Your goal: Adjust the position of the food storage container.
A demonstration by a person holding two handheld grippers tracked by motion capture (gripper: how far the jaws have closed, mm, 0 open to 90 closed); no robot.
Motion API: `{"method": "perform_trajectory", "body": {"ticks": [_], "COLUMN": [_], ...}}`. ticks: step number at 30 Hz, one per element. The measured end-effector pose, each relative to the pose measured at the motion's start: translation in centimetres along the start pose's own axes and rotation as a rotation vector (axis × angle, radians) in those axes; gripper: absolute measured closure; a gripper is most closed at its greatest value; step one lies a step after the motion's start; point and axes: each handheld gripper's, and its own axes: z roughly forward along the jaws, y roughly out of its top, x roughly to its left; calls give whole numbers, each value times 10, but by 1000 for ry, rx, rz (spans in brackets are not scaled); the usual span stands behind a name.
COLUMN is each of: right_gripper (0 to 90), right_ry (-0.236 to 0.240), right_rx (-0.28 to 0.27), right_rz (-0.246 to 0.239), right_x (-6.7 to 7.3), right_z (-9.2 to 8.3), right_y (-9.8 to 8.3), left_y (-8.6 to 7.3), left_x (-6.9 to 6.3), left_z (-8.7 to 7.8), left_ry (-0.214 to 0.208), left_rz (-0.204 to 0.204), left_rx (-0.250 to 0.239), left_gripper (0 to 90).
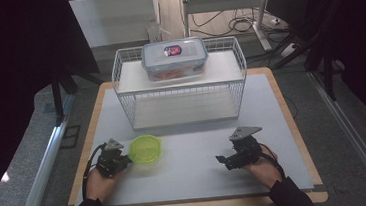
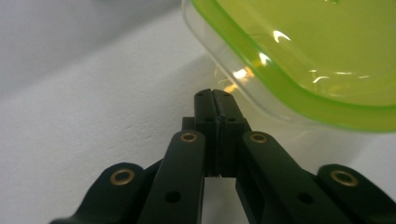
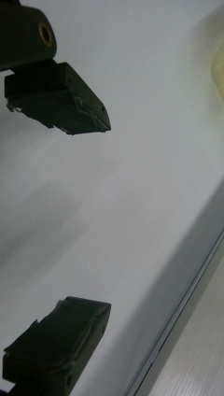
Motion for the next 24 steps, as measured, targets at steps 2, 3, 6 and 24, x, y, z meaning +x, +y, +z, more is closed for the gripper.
{"method": "perform_trajectory", "body": {"ticks": [2, 3, 6, 24], "right_gripper": [115, 115, 115, 115], "right_ry": [0, 1, 2, -2], "right_rx": [1, 0, 1, 13], "right_rz": [0, 2, 2, 9], "right_x": [0, 0, 0, -1], "right_z": [0, 0, 1, 2], "right_y": [0, 0, 0, -1], "left_y": [0, 0, 1, 21], "left_x": [2, 2, 3, -33], "left_z": [0, 0, 1, 26], "left_ry": [-9, -9, -27, -97], "left_rz": [-16, -16, -20, 68], "left_rx": [-8, -8, -12, 13], "left_gripper": [897, 897, 898, 898]}}
